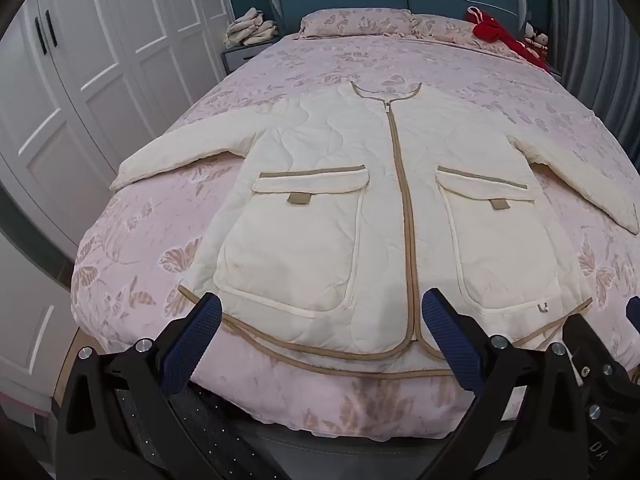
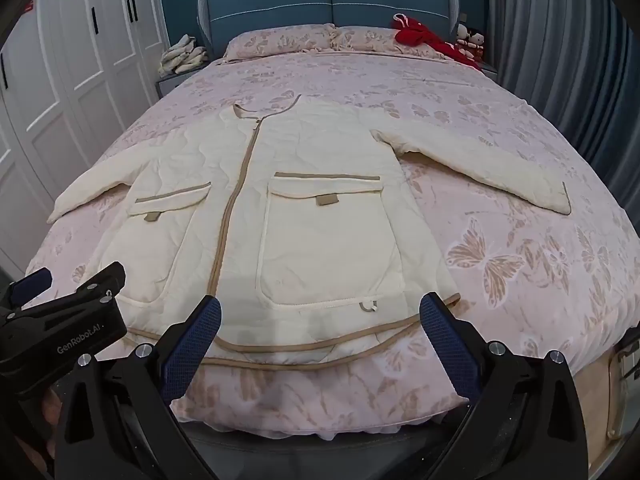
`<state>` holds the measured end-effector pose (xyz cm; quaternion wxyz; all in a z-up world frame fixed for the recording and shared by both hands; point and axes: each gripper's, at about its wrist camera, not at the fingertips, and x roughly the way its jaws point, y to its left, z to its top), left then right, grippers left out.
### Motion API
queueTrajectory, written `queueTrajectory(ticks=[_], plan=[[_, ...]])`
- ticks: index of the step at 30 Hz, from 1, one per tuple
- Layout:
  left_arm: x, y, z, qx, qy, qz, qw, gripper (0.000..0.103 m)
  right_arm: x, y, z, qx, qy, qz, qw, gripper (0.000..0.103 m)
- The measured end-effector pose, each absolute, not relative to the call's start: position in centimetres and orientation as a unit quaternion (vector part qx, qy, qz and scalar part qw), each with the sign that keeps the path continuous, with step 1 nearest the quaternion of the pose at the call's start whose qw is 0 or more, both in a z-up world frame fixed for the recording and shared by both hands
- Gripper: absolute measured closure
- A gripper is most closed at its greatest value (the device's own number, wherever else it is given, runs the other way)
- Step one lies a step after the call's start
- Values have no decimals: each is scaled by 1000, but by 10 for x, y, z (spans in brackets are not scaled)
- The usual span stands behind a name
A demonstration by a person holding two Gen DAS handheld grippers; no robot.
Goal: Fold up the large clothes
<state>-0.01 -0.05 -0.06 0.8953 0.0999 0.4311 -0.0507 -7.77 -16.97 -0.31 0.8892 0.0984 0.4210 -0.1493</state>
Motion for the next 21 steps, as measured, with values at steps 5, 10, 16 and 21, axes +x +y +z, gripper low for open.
queueTrajectory(ticks=[5,10,16,21], plan=[[-1,-3,-3,98,440,-51,891,5,-77,-164,-5,93,424,-148,888,5],[-3,-1,-8,95,438,-48,892,5,-75,-165,-2,80,422,-148,891,5],[6,3,-1,92,444,-45,890,5,-73,-160,-1,75,421,-150,892,5],[7,5,0,86,445,-43,890,5,-73,-160,0,74,419,-150,892,5]])
